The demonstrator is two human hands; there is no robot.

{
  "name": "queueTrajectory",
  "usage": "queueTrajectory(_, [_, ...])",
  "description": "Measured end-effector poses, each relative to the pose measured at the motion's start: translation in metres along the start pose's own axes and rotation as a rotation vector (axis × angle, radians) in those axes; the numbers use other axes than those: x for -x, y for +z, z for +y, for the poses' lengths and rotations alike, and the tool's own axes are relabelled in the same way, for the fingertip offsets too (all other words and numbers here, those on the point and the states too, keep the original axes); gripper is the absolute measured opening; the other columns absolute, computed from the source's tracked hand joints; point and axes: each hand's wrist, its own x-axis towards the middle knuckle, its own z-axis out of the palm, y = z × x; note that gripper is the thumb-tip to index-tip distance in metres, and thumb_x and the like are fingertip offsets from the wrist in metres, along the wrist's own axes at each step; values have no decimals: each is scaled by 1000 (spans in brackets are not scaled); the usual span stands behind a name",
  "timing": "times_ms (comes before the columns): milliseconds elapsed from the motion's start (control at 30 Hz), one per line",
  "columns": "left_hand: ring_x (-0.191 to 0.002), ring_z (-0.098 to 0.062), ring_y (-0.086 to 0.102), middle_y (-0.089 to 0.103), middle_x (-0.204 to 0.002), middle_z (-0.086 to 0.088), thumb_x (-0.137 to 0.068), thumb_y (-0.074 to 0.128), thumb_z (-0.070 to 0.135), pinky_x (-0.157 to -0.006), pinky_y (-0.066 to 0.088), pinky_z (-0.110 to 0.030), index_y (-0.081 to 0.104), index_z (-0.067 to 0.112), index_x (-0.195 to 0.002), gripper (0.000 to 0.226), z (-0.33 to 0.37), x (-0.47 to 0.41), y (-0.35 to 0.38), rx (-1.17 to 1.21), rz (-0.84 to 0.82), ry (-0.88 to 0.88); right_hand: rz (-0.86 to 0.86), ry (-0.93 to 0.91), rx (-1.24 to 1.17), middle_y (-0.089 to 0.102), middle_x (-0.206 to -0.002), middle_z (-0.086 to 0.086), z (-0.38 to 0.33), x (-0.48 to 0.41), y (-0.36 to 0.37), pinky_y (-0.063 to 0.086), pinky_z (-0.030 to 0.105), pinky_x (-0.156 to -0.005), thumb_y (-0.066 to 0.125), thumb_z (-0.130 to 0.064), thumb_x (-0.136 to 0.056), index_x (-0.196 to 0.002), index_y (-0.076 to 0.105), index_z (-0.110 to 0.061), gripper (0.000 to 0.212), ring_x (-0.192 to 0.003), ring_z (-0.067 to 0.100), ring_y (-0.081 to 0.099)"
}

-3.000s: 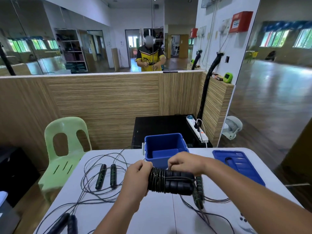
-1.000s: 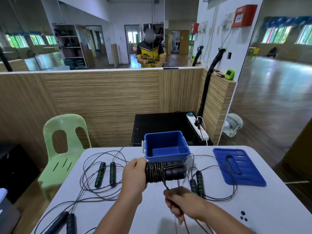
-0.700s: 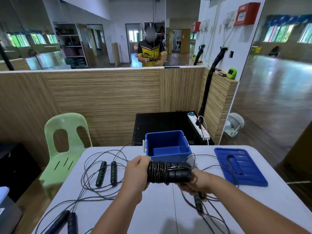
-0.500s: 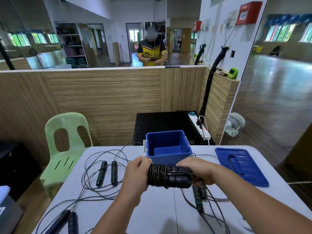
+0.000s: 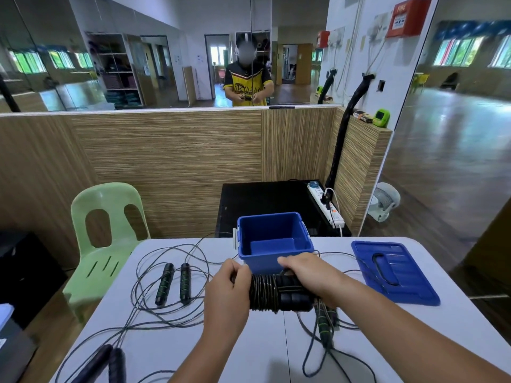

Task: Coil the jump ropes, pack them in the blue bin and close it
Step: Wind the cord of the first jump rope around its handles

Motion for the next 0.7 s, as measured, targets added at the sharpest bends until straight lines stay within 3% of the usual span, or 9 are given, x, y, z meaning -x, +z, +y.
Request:
queueTrajectory(133, [-55,-20,51,53,-58,1,-101,53,34,-52,47,-43,51,23,-69,34,-2,3,1,-23,27,72,98,-75,65,68,-72,10,2,0,3,58,48,-65,50,-43,-98,-96,68,2,49,-72,44,73])
queueTrajectory(200, [-57,-12,52,57,-62,5,-102,50,35,-56,47,-45,54,26,-72,32,-5,3,1,-131,49,190,101,-81,111,67,-69,12,-1,2,1,59,47,-62,48,-45,-98,-95,67,3,51,-67,40,72])
queueTrajectory(300, [-81,-1,60,66,-83,22,-104,43,45,-62,45,-21,68,37,-94,27,-6,0,-3,-350,34,483,111,-73,148,67,-67,12,-4,4,-2,60,46,-62,48,-41,-100,-87,67,0,47,-62,31,67])
queueTrajectory(367, [-99,-1,58,67,-103,24,-104,39,57,-71,46,-17,71,41,-115,37,-9,-7,-7,-511,-56,741,122,-81,187,67,-70,10,-4,4,-2,61,48,-70,48,-41,-100,-80,67,-9,42,-65,28,67])
queueTrajectory(467, [-105,-7,59,64,-118,22,-93,47,75,-70,54,-24,58,50,-137,52,-13,-19,-15,-654,-268,977,139,-83,237,74,-82,9,-5,3,-4,59,41,-73,48,-46,-98,-83,71,-11,44,-73,23,70])
queueTrajectory(600, [-95,-9,66,61,-124,16,-84,47,82,-61,58,-29,33,59,-150,72,-6,-30,-23,-881,-455,1048,138,-59,261,76,-82,7,-7,2,-5,59,44,-81,43,-59,-97,-86,73,-17,52,-77,25,73])
queueTrajectory(700, [-93,-14,67,58,-128,12,-85,39,78,-64,55,-28,19,63,-153,73,1,-35,-24,-948,-554,1077,143,-54,256,74,-83,5,-8,2,-6,58,46,-85,42,-64,-94,-87,71,-20,53,-80,25,73])
